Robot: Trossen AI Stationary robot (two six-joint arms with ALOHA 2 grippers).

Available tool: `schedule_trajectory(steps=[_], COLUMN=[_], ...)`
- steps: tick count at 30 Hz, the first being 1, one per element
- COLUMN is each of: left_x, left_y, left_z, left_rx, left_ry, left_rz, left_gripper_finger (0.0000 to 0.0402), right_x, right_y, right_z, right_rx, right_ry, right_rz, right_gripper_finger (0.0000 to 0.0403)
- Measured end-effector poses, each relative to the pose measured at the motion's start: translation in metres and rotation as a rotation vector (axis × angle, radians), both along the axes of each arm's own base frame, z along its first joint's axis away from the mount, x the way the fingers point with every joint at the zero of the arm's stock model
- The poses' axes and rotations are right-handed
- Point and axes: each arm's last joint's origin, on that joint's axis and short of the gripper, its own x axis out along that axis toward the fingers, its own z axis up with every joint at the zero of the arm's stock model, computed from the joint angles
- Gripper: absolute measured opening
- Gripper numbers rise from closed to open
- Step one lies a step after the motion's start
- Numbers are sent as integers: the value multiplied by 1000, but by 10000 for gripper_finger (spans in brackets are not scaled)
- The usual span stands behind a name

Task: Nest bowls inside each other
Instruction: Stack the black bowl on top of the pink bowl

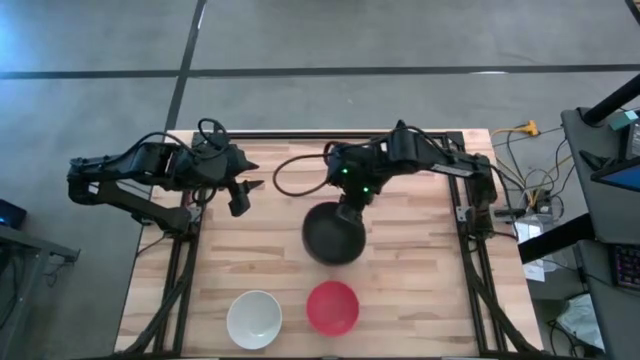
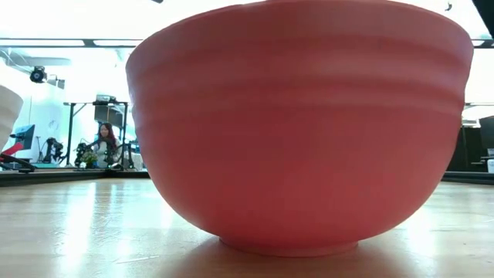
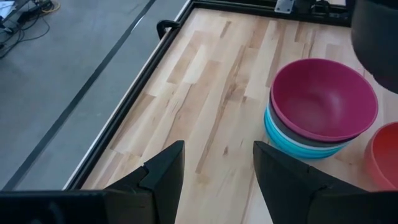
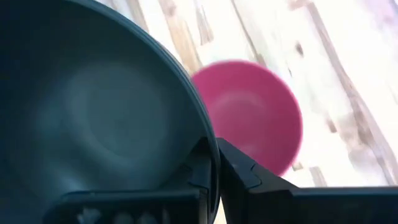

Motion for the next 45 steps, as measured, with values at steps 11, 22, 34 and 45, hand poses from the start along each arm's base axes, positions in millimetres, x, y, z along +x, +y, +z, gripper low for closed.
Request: schedule_trajectory(steps=[11, 22, 34, 45], left_x=[0, 0, -1, -1], left_y=[0, 0, 0, 0], left_z=[-1, 0, -1, -1], left_rx=[7, 8, 9, 22], left_ry=[10, 9, 10, 17], left_rz=[-3, -1, 1, -10], left_gripper_finger=[176, 176, 176, 176], right_x=[21, 37, 37, 37], right_y=[-7, -14, -31, -31], right_z=[-35, -61, -79, -95], right_rx=[-21, -108, -136, -137], right_ry=[136, 213, 277, 323], right_rz=[10, 64, 96, 114], right_gripper_finger=[9, 9, 9, 9])
